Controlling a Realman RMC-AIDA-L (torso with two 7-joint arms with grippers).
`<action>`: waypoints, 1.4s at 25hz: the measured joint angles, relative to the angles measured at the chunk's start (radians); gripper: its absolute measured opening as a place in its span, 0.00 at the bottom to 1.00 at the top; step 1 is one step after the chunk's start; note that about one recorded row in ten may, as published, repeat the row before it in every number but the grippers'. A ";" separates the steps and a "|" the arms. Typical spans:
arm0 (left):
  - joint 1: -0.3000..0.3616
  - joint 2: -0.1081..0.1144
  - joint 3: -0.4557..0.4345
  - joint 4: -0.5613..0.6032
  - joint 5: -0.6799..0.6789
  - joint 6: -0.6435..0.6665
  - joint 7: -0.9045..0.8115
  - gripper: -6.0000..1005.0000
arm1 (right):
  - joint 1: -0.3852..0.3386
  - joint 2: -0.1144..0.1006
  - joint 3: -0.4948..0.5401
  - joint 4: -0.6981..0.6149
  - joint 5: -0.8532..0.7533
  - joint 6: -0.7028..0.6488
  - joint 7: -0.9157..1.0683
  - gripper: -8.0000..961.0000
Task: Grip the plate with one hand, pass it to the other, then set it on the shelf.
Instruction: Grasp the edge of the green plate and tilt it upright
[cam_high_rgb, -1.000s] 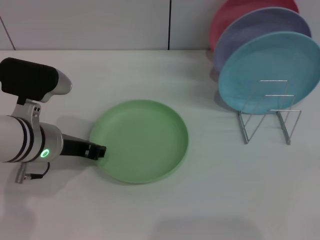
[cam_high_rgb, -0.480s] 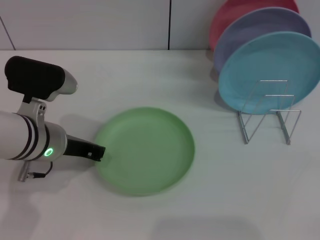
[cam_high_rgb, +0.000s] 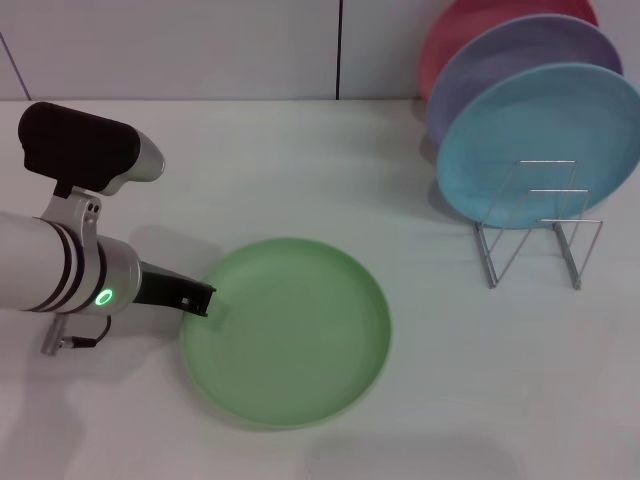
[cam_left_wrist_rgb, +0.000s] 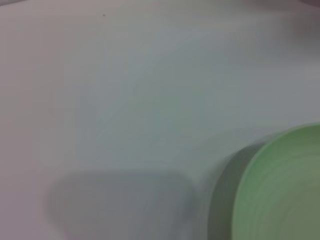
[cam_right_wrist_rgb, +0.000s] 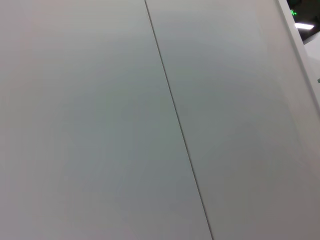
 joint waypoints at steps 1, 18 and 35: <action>-0.001 0.000 0.000 0.000 0.000 0.000 0.000 0.11 | 0.000 0.000 0.000 0.000 0.000 0.000 0.000 0.80; -0.007 0.003 -0.015 -0.084 -0.012 0.014 0.013 0.04 | -0.002 -0.003 -0.054 -0.024 -0.010 -0.079 0.069 0.80; -0.005 0.005 -0.056 -0.255 -0.058 0.009 0.050 0.04 | 0.040 0.004 -0.517 -0.548 -0.055 -0.151 0.552 0.80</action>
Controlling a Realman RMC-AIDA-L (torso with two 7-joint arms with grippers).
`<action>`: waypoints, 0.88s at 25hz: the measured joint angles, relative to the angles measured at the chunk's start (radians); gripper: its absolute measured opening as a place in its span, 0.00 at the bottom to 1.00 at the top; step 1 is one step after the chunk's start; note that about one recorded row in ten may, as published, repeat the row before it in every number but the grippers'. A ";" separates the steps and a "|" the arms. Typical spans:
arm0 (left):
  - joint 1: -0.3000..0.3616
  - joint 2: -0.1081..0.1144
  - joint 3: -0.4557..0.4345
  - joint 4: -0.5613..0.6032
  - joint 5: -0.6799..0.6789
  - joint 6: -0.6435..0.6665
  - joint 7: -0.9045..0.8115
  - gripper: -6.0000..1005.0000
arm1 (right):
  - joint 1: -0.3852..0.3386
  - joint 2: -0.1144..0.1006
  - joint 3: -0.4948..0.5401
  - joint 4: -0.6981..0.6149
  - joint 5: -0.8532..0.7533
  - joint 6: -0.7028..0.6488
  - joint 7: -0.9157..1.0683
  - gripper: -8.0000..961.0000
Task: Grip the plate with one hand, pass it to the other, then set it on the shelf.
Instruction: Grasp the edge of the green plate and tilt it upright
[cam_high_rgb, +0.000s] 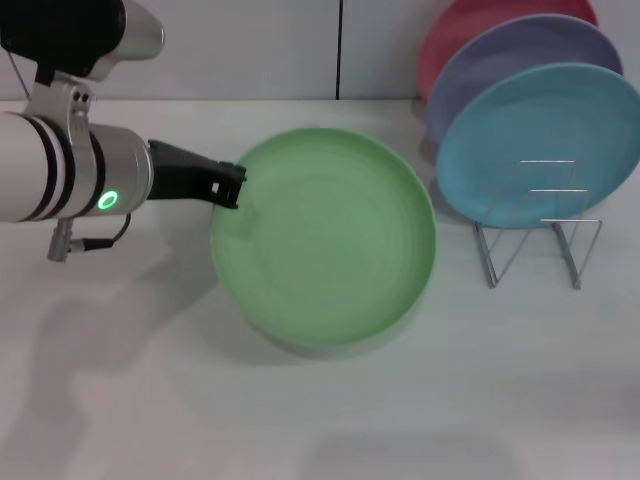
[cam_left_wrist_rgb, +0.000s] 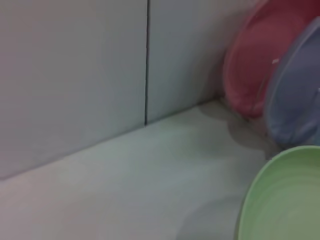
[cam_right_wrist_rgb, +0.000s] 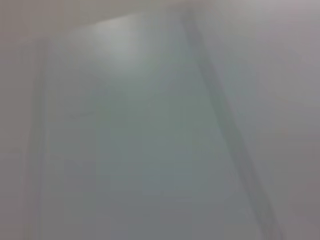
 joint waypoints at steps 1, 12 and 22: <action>0.000 0.000 -0.001 -0.006 0.002 0.003 0.000 0.04 | -0.001 0.001 -0.053 -0.096 -0.038 0.064 0.109 0.80; 0.021 -0.001 -0.010 -0.041 0.021 0.149 0.027 0.04 | 0.157 -0.025 -0.265 -0.950 -1.088 0.239 1.447 0.79; 0.002 0.000 -0.062 0.005 0.021 0.185 0.068 0.04 | 0.586 -0.149 -0.226 -0.958 -1.499 -0.152 1.877 0.79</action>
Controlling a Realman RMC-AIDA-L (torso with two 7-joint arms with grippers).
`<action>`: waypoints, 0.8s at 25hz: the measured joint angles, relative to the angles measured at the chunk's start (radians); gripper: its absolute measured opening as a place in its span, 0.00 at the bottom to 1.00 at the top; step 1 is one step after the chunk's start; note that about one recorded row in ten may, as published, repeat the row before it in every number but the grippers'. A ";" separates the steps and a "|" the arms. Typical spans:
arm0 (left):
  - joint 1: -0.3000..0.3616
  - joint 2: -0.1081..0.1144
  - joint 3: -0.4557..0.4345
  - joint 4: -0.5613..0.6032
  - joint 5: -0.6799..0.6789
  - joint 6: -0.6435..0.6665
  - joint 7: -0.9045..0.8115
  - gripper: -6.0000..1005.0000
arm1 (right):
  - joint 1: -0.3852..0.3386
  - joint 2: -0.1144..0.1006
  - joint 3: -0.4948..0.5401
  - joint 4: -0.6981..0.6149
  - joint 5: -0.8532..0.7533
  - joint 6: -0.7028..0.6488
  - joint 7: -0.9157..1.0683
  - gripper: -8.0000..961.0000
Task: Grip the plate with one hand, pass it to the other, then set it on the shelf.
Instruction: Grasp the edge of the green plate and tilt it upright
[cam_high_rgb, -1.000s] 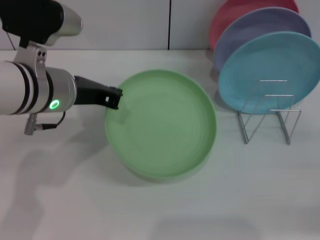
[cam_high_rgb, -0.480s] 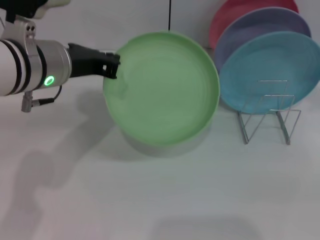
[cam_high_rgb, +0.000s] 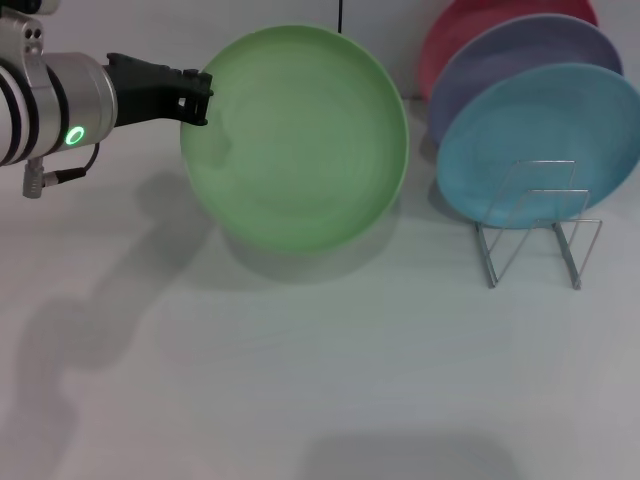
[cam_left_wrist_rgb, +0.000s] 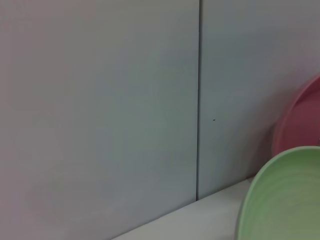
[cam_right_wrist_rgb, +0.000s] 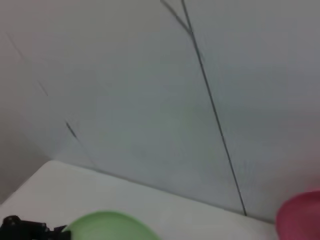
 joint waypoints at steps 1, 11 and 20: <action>0.000 0.000 0.000 0.001 0.000 0.000 0.000 0.04 | 0.031 -0.003 -0.002 0.022 -0.033 -0.003 0.004 0.79; 0.004 -0.001 0.006 0.001 -0.008 -0.001 0.007 0.04 | 0.184 -0.004 -0.068 0.221 -0.189 0.018 0.008 0.79; 0.001 -0.002 0.010 -0.005 -0.010 -0.006 0.007 0.04 | 0.205 -0.003 -0.210 0.344 -0.193 0.063 -0.007 0.79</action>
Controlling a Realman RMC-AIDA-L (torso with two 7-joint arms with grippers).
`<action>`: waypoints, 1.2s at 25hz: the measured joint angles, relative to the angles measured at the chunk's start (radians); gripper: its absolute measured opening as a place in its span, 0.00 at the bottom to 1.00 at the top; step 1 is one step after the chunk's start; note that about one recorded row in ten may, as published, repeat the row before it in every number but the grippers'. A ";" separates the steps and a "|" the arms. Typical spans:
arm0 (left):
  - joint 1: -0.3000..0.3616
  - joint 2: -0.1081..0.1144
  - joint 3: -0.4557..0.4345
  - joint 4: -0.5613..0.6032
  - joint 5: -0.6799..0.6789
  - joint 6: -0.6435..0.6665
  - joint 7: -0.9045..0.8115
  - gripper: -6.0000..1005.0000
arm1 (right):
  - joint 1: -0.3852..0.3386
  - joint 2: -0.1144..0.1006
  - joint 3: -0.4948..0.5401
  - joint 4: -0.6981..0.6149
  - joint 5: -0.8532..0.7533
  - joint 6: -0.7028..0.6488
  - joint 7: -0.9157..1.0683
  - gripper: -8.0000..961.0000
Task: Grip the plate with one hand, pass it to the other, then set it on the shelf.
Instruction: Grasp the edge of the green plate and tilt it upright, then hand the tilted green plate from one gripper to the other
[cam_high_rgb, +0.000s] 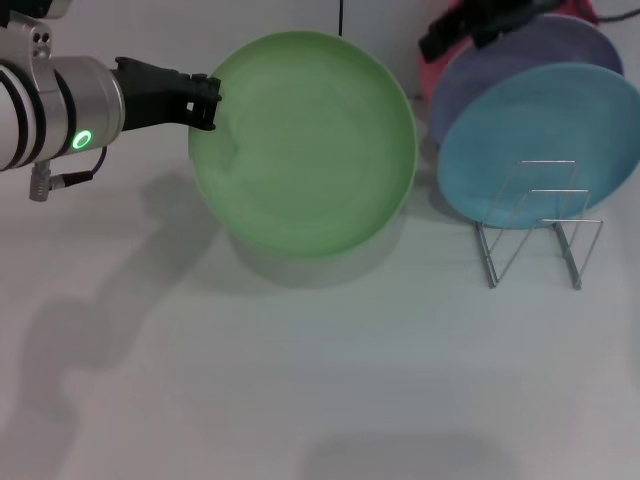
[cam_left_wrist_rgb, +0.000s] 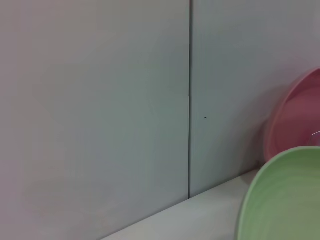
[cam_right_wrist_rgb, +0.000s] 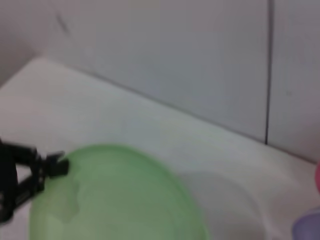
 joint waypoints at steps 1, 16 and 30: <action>0.000 0.000 0.000 0.000 0.000 0.000 0.000 0.04 | 0.006 -0.004 -0.023 0.014 -0.002 0.000 -0.009 0.79; -0.009 -0.001 0.007 -0.006 0.000 -0.002 0.000 0.04 | 0.036 0.032 -0.164 0.055 -0.106 0.086 -0.072 0.79; -0.008 -0.001 0.008 -0.006 0.000 -0.003 0.000 0.04 | 0.024 0.078 -0.165 0.029 -0.107 0.159 -0.097 0.79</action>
